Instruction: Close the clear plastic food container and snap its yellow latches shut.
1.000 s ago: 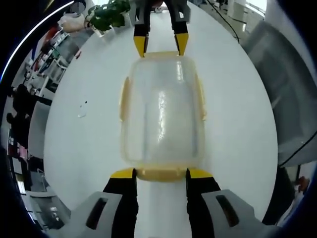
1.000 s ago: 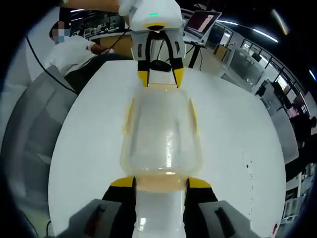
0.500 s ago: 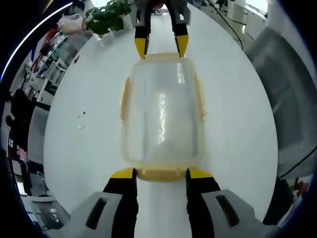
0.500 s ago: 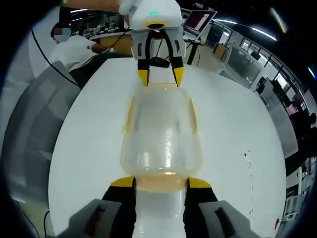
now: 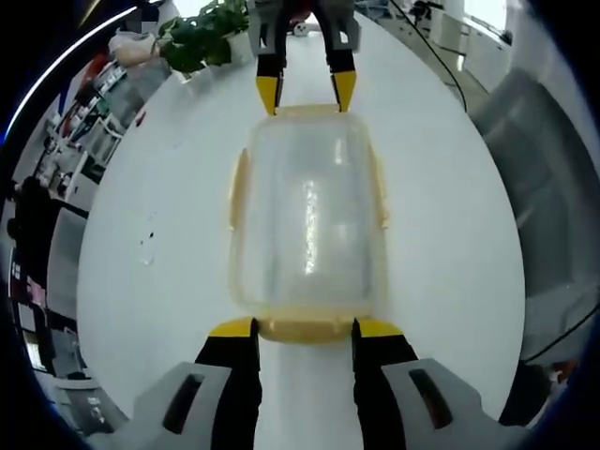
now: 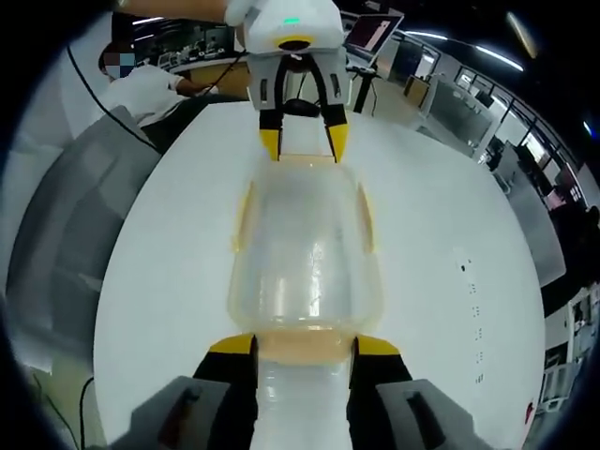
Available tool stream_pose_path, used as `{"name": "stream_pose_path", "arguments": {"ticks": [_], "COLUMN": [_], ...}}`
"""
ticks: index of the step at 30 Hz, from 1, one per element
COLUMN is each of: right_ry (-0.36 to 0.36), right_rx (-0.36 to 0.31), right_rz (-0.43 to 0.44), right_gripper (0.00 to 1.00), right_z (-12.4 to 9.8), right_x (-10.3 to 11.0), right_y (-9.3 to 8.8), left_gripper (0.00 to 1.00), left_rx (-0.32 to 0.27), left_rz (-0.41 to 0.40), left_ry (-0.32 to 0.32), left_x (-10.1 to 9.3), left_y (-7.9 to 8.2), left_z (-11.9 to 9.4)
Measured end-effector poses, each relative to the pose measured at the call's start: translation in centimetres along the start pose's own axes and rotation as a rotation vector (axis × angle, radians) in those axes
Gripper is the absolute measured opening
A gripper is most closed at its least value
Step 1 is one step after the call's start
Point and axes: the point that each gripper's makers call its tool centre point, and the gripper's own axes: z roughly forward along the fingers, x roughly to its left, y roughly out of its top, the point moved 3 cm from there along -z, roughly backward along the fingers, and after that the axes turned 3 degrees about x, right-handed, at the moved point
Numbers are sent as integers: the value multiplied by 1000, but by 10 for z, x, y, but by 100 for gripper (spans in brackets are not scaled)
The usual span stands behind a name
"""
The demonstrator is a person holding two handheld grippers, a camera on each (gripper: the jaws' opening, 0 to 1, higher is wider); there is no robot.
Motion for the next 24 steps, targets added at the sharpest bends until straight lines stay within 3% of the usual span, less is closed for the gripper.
{"name": "stream_pose_path", "arguments": {"ticks": [24], "right_ry": [44], "right_rx": [7], "right_rz": [36], "right_gripper": [35], "right_z": [-15], "right_x": [-6], "right_y": [-44], "left_gripper": [36], "left_rx": [-33], "left_rz": [-10], "left_ry": [-31], "left_x": [4], "left_y": [42], "left_z": [15]}}
